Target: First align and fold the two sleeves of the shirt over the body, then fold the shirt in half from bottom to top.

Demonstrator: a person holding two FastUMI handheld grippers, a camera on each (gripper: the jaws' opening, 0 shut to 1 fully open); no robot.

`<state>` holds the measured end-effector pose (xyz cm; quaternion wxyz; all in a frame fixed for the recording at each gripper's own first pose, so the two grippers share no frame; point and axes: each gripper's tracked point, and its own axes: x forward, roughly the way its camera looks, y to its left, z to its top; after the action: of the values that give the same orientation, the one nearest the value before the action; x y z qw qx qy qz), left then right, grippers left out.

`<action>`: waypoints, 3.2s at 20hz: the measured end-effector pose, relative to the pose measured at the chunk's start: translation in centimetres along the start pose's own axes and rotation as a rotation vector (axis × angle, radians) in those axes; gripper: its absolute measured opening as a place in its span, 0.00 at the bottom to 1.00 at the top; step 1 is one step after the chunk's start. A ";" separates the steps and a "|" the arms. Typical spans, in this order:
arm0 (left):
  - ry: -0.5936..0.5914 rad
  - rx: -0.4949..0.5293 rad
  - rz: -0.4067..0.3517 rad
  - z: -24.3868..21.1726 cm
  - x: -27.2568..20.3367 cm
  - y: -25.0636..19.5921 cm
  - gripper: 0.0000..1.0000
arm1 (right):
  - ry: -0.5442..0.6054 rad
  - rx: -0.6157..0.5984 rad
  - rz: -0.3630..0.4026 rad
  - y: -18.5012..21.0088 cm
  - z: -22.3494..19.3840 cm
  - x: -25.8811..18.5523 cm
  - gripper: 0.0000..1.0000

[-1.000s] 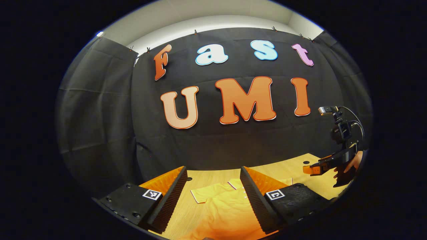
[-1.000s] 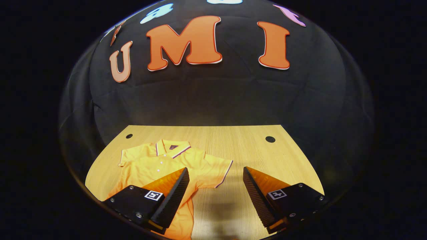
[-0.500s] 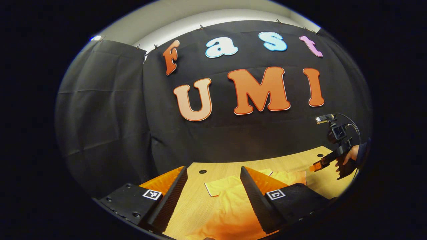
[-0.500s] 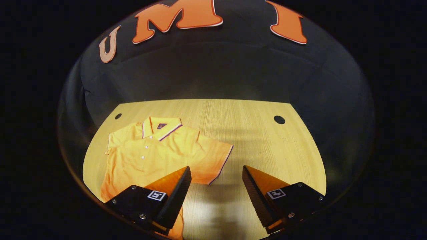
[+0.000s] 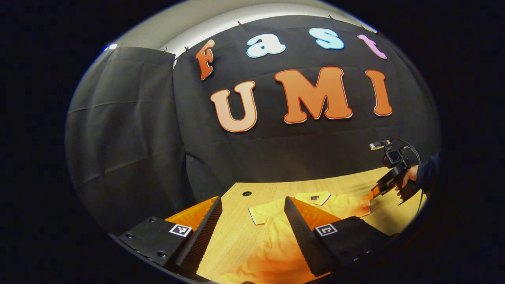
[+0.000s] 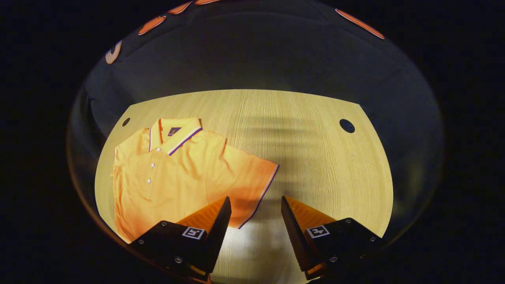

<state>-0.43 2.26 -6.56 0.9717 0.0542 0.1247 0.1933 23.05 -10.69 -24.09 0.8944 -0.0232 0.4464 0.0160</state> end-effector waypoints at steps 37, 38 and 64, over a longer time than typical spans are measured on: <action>0.085 0.007 0.010 -2.2 -0.2 -2.0 0.99 | 0.139 0.092 0.338 12.0 4.2 0.8 0.05; 0.086 -0.002 0.011 -2.2 -0.1 -1.7 0.99 | 0.134 0.084 0.348 12.6 4.4 0.6 0.06; 0.605 -0.285 -0.330 -15.1 23.5 2.4 0.98 | -0.136 0.370 0.138 10.8 -1.7 -11.0 0.80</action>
<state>15.76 14.49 -25.90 0.9068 -0.1622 0.3849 0.0568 14.53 -0.06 -16.62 0.9082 0.1731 0.3811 -0.0036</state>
